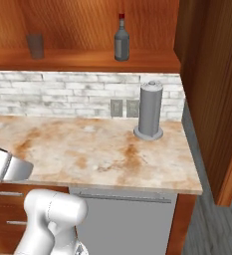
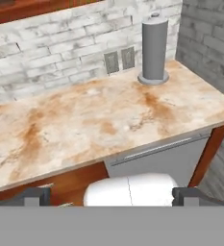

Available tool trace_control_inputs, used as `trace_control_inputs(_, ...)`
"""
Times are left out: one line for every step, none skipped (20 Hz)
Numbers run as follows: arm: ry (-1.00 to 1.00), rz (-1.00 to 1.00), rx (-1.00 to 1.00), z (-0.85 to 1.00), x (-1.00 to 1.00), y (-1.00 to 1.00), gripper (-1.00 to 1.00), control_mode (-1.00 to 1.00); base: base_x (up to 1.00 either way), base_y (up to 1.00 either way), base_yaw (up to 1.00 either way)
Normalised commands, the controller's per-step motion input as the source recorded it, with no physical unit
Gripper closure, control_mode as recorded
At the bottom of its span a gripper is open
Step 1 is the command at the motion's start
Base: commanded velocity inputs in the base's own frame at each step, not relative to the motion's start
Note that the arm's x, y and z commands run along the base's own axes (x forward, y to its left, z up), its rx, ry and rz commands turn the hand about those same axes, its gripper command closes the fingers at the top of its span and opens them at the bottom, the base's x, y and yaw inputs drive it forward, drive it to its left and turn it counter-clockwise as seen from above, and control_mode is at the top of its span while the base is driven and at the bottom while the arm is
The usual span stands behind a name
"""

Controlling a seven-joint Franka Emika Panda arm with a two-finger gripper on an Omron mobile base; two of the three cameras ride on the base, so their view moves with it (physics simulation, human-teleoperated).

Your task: There is a bowl on the dining counter. Grab a lemon wedge from the fridge and place it in the bowl. Then get the liquor bottle and glass cup from the cabinet and place them next to the bowl.

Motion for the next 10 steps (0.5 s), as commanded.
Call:
trace_control_inputs(-0.13,-0.22,-0.12,0.97,0.00,-0.28,-1.00,-1.00,0.00,0.00,0.00)
trace_control_inputs(-0.09,-0.24,-0.14,1.00,0.18,-0.26,-1.00,-1.00,0.00,0.00,0.00)
trace_control_inputs(-0.08,-0.22,-0.15,1.00,0.28,-0.28,-1.00,-1.00,0.00,0.00,0.00)
trace_control_inputs(-0.06,-0.19,-0.14,1.00,0.43,-0.29,-1.00,-1.00,0.00,0.00,0.00)
trace_control_inputs(-0.06,-0.16,-0.14,1.00,0.52,-0.27,-1.00,-1.00,0.00,0.00,0.00)
trace_control_inputs(-0.06,-0.13,-0.12,1.00,0.54,-0.25,-1.00,-1.00,0.00,0.00,0.00)
trace_control_inputs(-0.08,-0.09,-0.10,1.00,0.58,-0.24,-1.00,-1.00,0.00,0.00,0.00)
trace_control_inputs(-0.08,-0.03,-0.07,0.90,0.64,-0.22,-1.00,-1.00,0.00,0.00,0.00)
trace_control_inputs(-0.07,0.00,-0.06,0.77,0.73,-0.20,-1.00,-1.00,0.00,0.00,0.00)
trace_control_inputs(-0.09,0.00,-0.06,0.64,0.77,-0.17,-1.00,-1.00,0.00,0.00,0.00)
